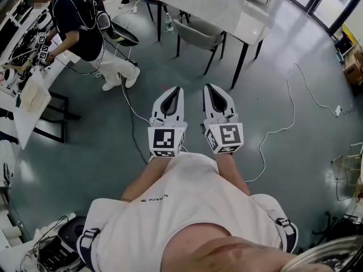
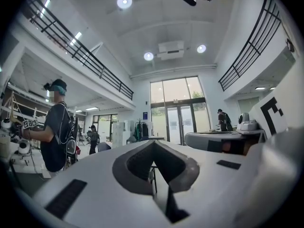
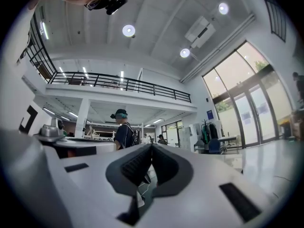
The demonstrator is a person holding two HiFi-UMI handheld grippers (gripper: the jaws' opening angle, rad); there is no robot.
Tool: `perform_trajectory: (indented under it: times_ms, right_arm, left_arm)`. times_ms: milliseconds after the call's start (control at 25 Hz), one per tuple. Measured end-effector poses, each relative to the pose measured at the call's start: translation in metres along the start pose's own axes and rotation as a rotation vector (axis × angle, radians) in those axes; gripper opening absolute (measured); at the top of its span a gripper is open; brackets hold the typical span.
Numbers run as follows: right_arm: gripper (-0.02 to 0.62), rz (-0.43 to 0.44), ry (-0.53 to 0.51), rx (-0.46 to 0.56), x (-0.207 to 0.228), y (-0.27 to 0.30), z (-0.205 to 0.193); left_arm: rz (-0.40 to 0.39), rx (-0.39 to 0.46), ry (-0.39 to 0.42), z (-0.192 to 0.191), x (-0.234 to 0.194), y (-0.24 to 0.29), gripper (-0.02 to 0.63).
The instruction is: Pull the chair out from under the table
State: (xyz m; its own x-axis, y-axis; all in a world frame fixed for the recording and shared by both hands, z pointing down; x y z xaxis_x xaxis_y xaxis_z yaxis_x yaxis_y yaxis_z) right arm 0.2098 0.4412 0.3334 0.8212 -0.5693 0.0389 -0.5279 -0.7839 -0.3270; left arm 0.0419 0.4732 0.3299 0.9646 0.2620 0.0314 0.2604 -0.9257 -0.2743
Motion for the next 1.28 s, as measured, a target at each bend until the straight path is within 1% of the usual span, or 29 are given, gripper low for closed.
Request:
perform_trajectory:
  times_ms: [160, 320, 480, 600, 760, 920, 1120, 1280]
  right_arm:
    - [0.014, 0.002, 0.043, -0.008, 0.011, 0.001, -0.012]
    - [0.014, 0.005, 0.06, -0.011, 0.019, 0.009, -0.02]
    - [0.014, 0.004, 0.069, -0.031, 0.027, 0.029, -0.035]
    - [0.014, 0.0, 0.059, -0.043, 0.035, 0.057, -0.049]
    - [0.014, -0.019, 0.043, -0.05, 0.051, 0.112, -0.08]
    - [0.014, -0.042, 0.026, -0.077, 0.074, 0.188, -0.11]
    - [0.014, -0.096, 0.015, -0.089, 0.108, 0.282, -0.129]
    - [0.014, -0.132, 0.012, -0.09, 0.127, 0.345, -0.147]
  left_arm:
    - [0.004, -0.027, 0.021, -0.009, 0.01, 0.002, 0.005]
    - [0.013, -0.049, 0.031, -0.016, 0.01, 0.008, 0.005]
    - [0.03, -0.062, 0.024, -0.03, -0.005, 0.024, 0.005]
    - [0.032, -0.064, 0.008, -0.045, -0.025, 0.049, 0.005]
    - [0.015, -0.053, -0.003, -0.074, -0.063, 0.101, 0.005]
    - [-0.016, -0.054, -0.014, -0.1, -0.114, 0.178, 0.005]
    - [-0.062, -0.072, -0.02, -0.116, -0.168, 0.266, 0.005]
    - [-0.093, -0.073, -0.027, -0.13, -0.21, 0.321, 0.005]
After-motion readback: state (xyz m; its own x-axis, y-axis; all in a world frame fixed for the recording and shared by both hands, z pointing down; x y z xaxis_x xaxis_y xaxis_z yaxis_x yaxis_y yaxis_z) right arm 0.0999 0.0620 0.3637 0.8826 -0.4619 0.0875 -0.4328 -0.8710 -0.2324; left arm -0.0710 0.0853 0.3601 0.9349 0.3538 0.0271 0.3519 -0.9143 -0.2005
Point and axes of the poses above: the fingertips, and each gripper's own axes: y forward along the fingers, x to its right, z out of its top, the point moved 10 cm from there along -y, backward along the fingers, and after that the axes turned 13 degrees about x, right-handed, at the moved point
